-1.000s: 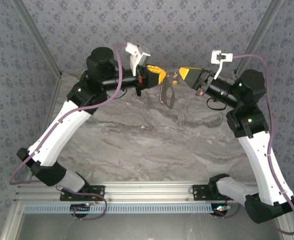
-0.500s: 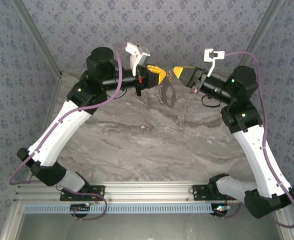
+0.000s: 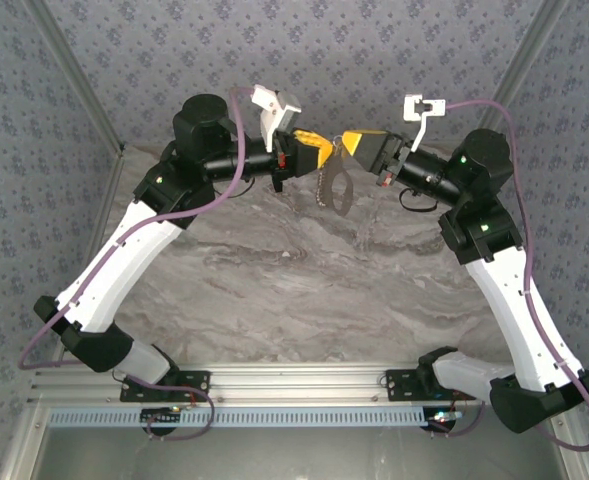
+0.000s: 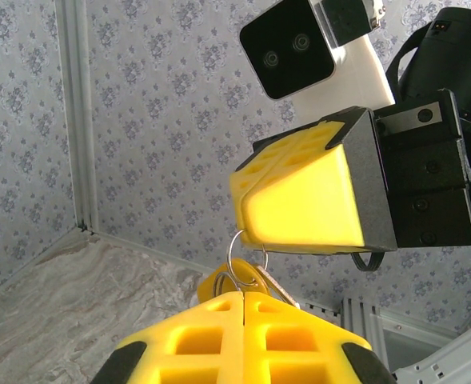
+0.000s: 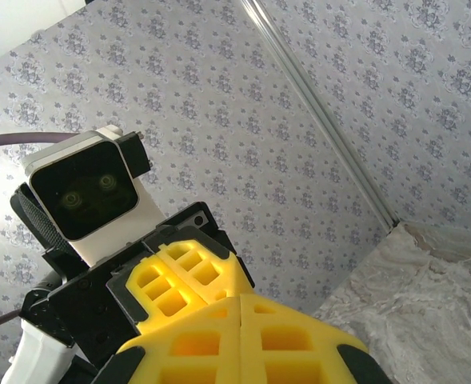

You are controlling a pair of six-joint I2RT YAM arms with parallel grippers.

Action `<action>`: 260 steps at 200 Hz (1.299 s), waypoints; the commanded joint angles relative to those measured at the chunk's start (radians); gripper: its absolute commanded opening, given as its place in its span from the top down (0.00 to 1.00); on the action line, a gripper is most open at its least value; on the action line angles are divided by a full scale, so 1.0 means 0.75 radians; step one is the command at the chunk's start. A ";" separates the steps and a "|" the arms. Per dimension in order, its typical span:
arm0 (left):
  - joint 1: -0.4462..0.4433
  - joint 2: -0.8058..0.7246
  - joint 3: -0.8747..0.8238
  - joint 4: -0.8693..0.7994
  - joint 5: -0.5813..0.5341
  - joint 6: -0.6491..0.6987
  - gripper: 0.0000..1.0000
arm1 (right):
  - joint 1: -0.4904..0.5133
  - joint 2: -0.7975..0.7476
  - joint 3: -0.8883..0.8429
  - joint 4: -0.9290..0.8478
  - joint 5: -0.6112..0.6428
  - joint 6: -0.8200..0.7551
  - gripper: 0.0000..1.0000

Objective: Put the keys on the keyring

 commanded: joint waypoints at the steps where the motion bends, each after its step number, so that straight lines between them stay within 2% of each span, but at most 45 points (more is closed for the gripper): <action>1: -0.009 0.004 0.042 0.076 0.014 0.002 1.00 | 0.010 -0.005 0.020 -0.006 -0.008 -0.015 1.00; 95: -0.008 -0.009 0.041 0.098 0.014 -0.005 1.00 | -0.102 -0.047 -0.105 0.020 -0.025 0.023 1.00; 188: -0.010 -0.002 0.032 0.131 -0.006 -0.013 1.00 | -0.105 -0.014 -0.088 0.052 -0.158 0.069 1.00; 199: -0.010 -0.001 0.032 0.134 -0.006 -0.013 1.00 | -0.129 -0.024 -0.109 0.068 -0.152 0.091 0.87; 236: -0.010 0.008 0.032 0.145 0.000 -0.021 1.00 | -0.214 -0.024 -0.147 0.249 -0.204 0.230 0.61; 260: -0.010 0.017 0.032 0.162 0.014 -0.040 1.00 | -0.218 0.016 -0.117 0.334 -0.251 0.270 0.51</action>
